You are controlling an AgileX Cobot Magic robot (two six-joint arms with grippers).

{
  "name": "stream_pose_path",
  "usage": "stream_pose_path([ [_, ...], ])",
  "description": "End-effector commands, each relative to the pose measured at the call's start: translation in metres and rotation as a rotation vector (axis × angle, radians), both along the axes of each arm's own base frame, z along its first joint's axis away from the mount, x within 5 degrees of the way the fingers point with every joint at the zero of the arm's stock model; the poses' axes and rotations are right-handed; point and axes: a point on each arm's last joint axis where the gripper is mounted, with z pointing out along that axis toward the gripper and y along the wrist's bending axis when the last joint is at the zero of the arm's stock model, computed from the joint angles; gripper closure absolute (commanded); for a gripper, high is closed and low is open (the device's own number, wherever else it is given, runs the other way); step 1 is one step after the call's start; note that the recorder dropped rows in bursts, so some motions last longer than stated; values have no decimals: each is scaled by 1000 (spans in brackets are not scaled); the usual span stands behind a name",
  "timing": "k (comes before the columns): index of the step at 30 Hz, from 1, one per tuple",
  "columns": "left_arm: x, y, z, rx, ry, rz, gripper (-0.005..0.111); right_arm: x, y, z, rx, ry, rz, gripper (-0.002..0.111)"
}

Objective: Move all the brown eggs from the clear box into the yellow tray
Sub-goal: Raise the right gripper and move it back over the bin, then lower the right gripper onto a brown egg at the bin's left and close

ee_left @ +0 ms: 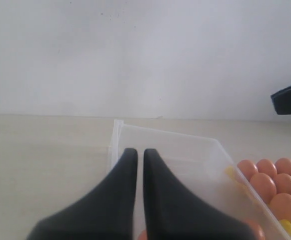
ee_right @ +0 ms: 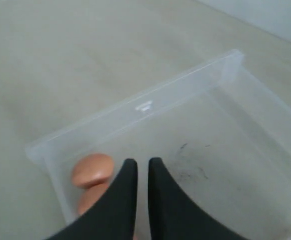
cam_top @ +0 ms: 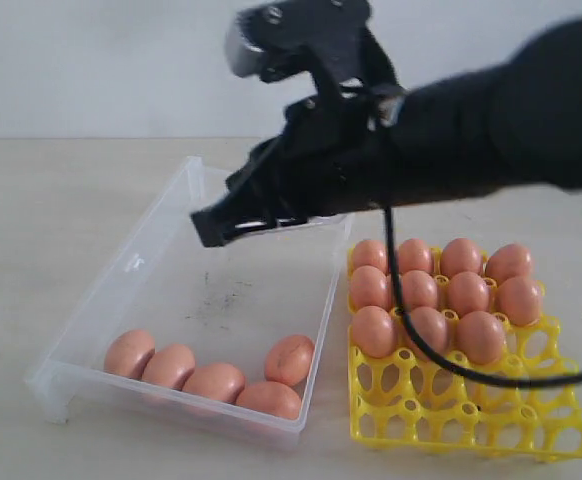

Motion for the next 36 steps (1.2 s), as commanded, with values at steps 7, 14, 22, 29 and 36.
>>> stream_pose_path([
  [7, 0, 0, -1, -11, 1, -9, 103, 61, 54, -35, -321, 292, -73, 108],
  [14, 0, 0, -1, -11, 1, -9, 103, 75, 76, -76, -338, 438, -88, 108],
  [22, 0, -1, 0, -12, -2, -9, 103, 71, 85, -107, -327, 604, -97, 65],
  [29, 0, -1, 0, -12, -2, -9, 103, 61, 101, -115, -236, 714, -91, 44],
  [36, 0, -1, 0, -12, -2, -9, 103, 50, 112, -132, -282, 718, -63, 49],
])
